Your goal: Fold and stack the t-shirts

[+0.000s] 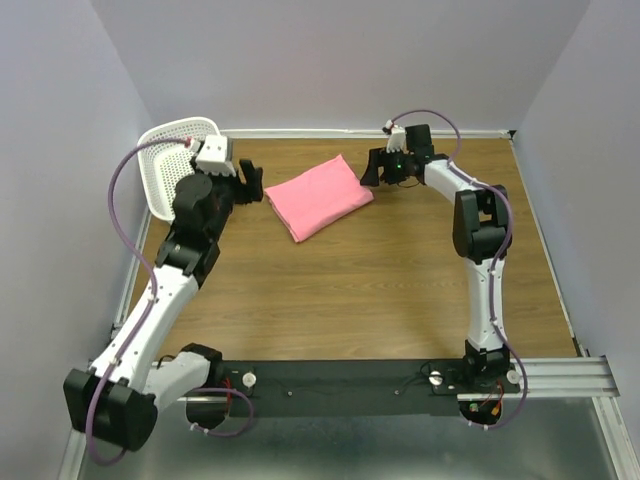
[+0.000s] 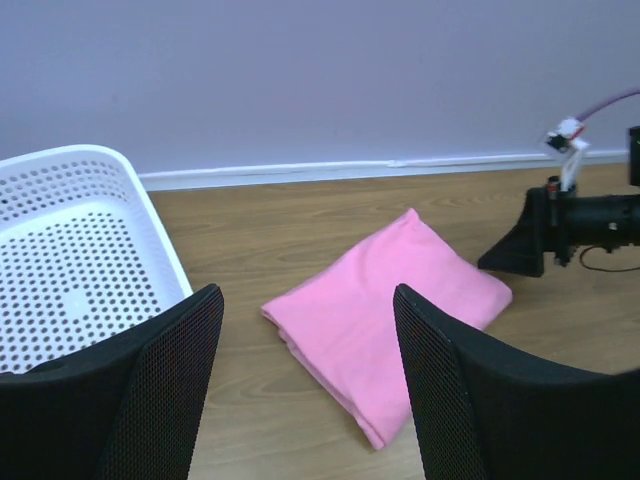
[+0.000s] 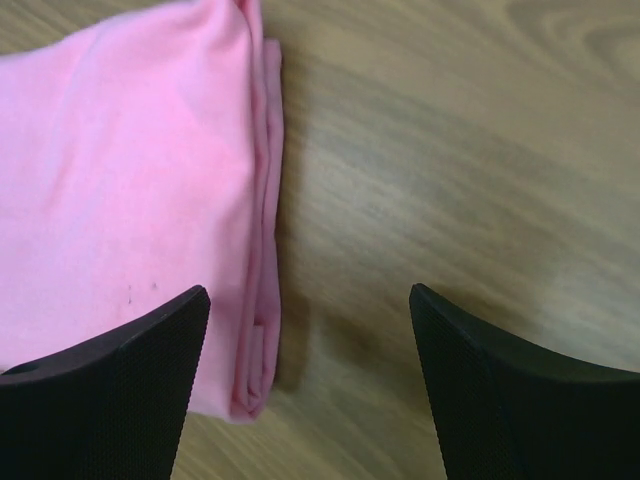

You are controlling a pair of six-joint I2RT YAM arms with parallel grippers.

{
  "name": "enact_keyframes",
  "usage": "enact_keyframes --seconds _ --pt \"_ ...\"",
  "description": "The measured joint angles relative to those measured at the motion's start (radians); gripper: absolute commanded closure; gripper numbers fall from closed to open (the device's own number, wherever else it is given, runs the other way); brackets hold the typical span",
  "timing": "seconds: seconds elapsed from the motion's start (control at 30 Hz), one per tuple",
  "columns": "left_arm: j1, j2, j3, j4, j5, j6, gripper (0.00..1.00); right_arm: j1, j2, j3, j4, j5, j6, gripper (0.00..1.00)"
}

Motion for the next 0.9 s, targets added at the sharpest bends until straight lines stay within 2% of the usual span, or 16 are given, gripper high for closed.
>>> enact_keyframes --seconds 0.2,0.33,0.37,0.43,0.5,0.53,0.73,0.83,0.9 --pt "0.000 -0.219 -0.271 -0.050 0.092 -0.041 0.24 0.000 0.030 -0.001 -0.049 -0.095 0.083 0.33" --pt "0.000 -0.330 -0.335 -0.101 0.119 -0.060 0.24 0.004 0.032 -0.013 -0.074 -0.175 0.126 0.49" --pt "0.000 -0.369 -0.342 -0.109 0.129 -0.067 0.24 0.004 0.032 -0.024 -0.083 -0.203 0.145 0.61" --pt "0.000 -0.397 -0.342 -0.109 0.143 -0.078 0.24 0.005 0.033 -0.043 -0.096 -0.243 0.165 0.73" --pt "0.000 -0.423 -0.342 -0.109 0.158 -0.085 0.24 0.005 0.032 -0.068 -0.106 -0.264 0.180 0.96" --pt "0.000 -0.428 -0.342 -0.109 0.164 -0.089 0.24 0.002 0.032 -0.081 -0.108 -0.277 0.188 0.99" --pt "0.000 -0.444 -0.351 -0.111 0.192 -0.098 0.24 -0.058 -0.054 -0.178 -0.151 -0.262 0.134 0.99" --pt "0.000 -0.456 -0.357 -0.110 0.205 -0.100 0.24 -0.150 -0.115 -0.216 -0.198 -0.219 0.051 0.99" --pt "0.000 -0.462 -0.358 -0.109 0.216 -0.100 0.24 -0.255 -0.164 -0.238 -0.241 -0.174 -0.026 0.99"
